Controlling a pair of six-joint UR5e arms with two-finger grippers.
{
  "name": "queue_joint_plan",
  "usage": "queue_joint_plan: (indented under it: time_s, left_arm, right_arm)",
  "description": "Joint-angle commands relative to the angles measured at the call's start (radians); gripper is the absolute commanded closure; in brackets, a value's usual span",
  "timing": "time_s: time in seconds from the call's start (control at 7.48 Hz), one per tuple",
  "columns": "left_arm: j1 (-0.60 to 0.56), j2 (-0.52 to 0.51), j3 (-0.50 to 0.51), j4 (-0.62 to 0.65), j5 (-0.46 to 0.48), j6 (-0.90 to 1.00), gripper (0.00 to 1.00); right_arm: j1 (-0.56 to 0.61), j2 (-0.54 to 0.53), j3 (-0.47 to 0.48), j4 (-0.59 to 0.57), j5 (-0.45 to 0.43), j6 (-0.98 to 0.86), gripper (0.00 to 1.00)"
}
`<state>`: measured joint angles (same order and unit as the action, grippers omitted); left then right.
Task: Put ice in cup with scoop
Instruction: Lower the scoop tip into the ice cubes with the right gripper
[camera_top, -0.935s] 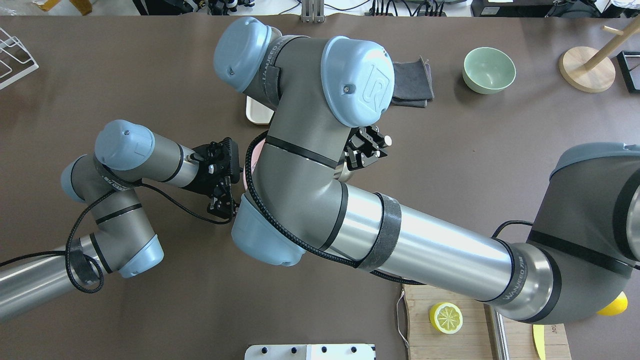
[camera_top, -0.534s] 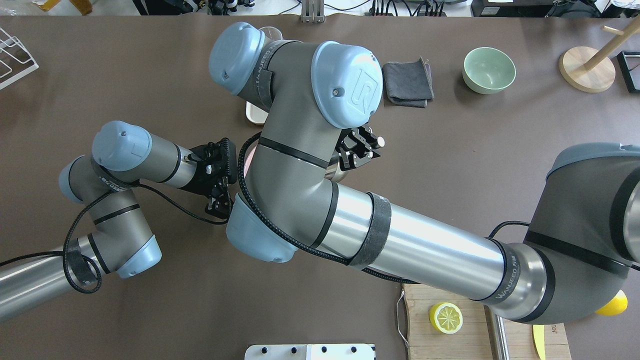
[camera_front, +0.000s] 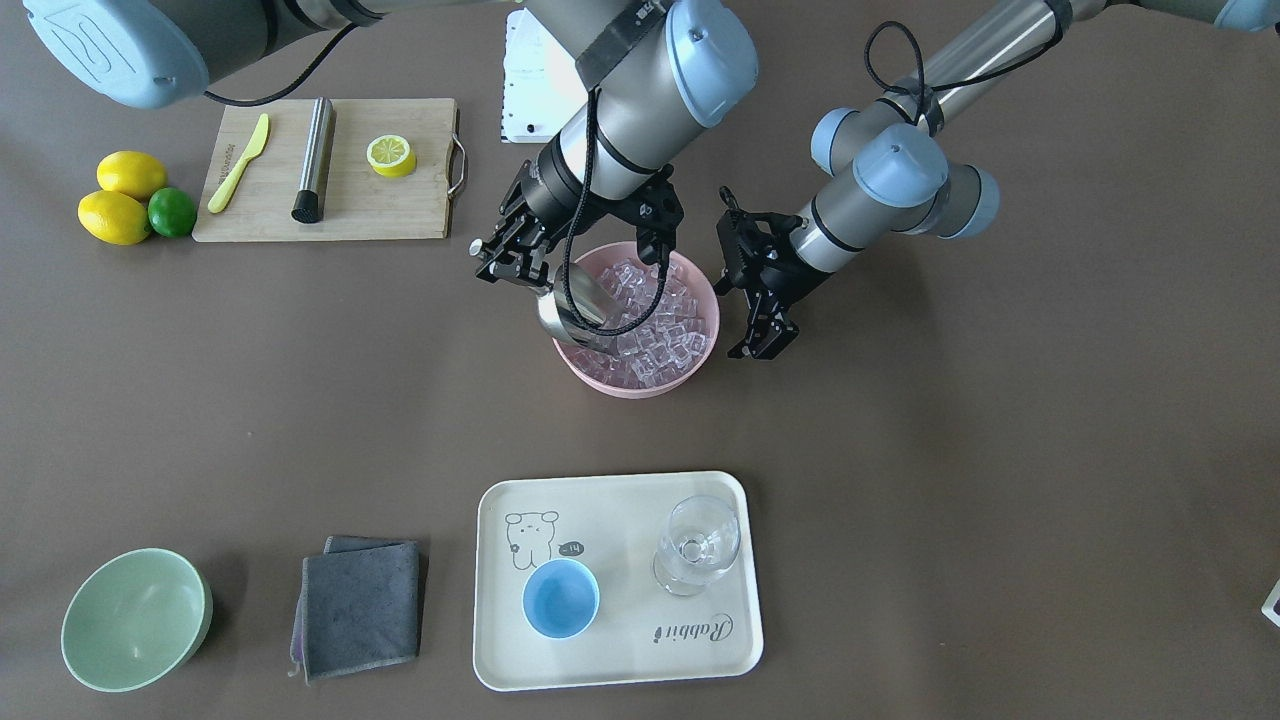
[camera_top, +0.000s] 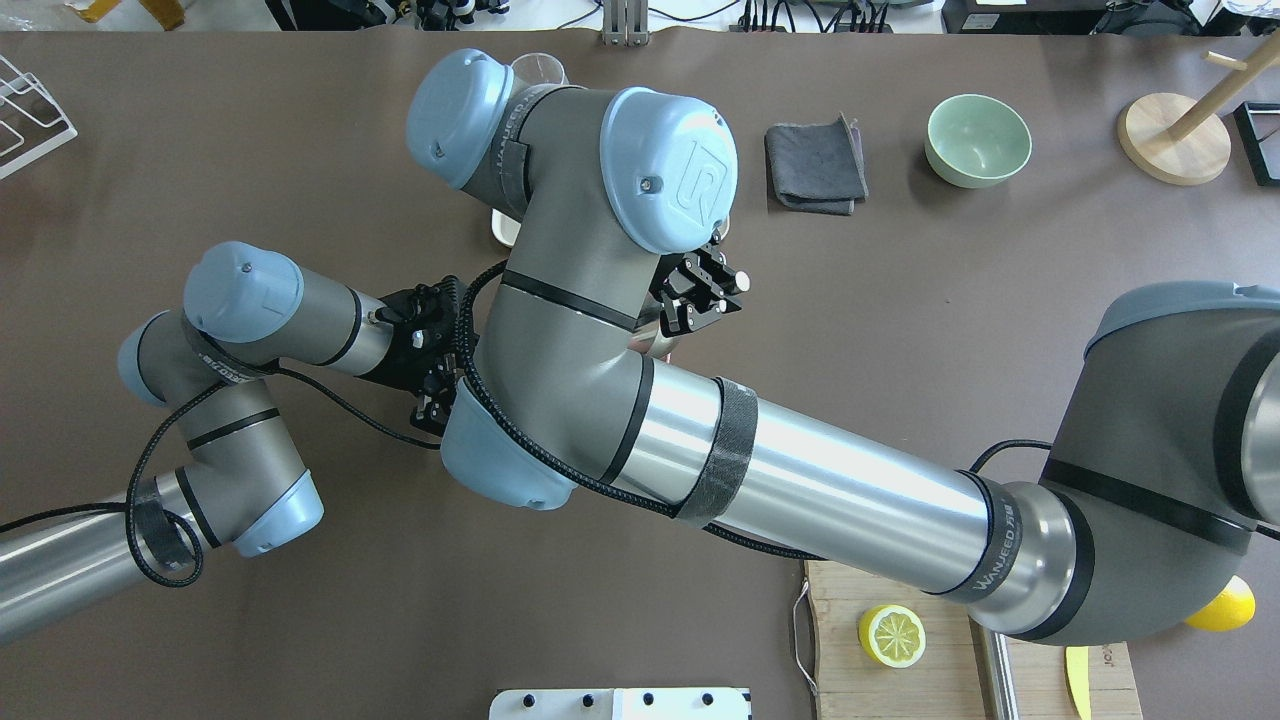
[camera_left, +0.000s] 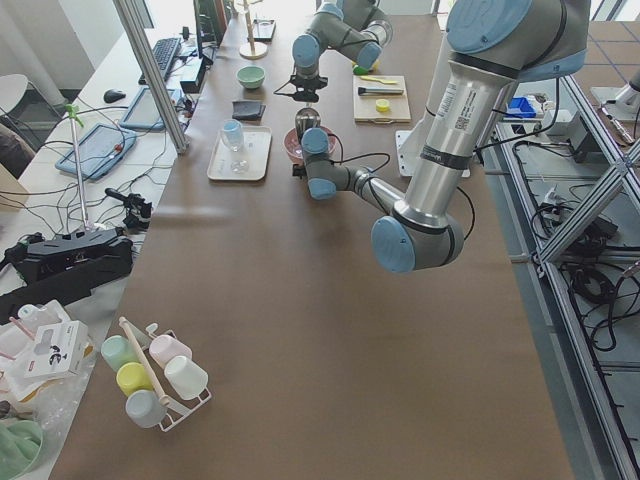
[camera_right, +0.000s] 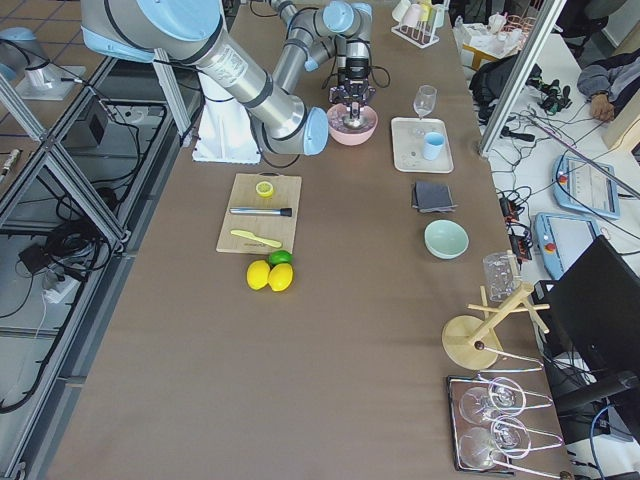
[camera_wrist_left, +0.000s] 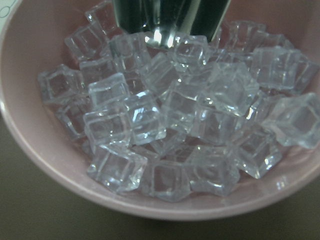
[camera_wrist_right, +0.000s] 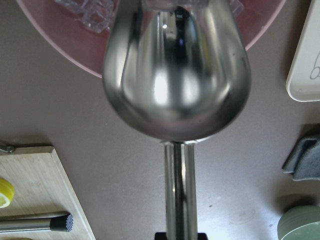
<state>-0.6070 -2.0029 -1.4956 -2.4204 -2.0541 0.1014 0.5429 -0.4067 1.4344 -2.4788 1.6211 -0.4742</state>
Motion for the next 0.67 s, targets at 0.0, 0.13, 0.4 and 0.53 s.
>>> queue_joint_plan:
  time_s: [0.0,0.13,0.4,0.53]
  left_arm:
    - [0.000,0.000,0.000,0.000,-0.001,0.000,0.01]
    - [0.000,-0.002,0.000,0.001,0.003,-0.002,0.01]
    - [0.000,0.000,0.000,0.000,0.000,-0.002,0.01]
    - [0.000,0.000,-0.002,0.000,0.000,0.000,0.01]
  right_arm:
    - [-0.001,-0.012,0.006,0.041,0.003,0.017,1.00]
    - [-0.001,-0.026,0.014,0.070,0.005,0.019,1.00]
    - [-0.001,-0.096,0.067,0.165,0.013,0.046,1.00]
    - [-0.001,-0.127,0.111,0.184,0.023,0.049,1.00]
